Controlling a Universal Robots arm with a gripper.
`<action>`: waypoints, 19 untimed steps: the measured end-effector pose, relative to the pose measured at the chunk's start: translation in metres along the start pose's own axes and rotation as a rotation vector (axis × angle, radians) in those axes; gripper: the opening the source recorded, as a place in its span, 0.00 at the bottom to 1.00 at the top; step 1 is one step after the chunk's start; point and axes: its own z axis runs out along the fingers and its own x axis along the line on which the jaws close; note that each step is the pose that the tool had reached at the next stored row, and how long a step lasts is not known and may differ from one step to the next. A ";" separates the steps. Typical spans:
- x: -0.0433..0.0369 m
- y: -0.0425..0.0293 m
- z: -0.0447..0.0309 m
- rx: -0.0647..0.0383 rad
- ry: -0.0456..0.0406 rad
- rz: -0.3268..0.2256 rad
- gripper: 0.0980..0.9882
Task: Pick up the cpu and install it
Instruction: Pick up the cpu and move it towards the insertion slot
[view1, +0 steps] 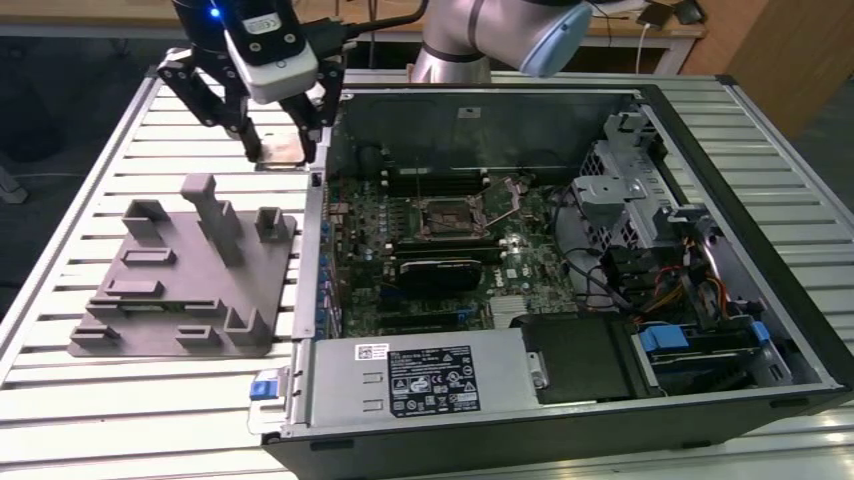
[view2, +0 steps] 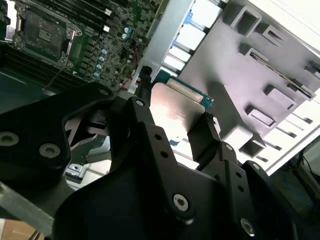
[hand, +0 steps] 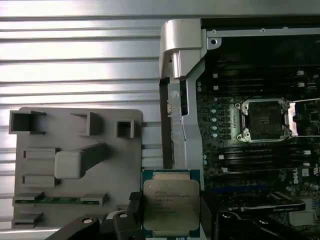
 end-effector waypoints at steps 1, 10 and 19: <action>-0.0020 0.0001 0.0001 0.000 0.0000 0.000 0.50; -0.0206 0.0010 0.0007 0.000 0.0000 0.000 0.50; -0.0393 0.0018 0.0013 0.000 0.0000 0.000 0.50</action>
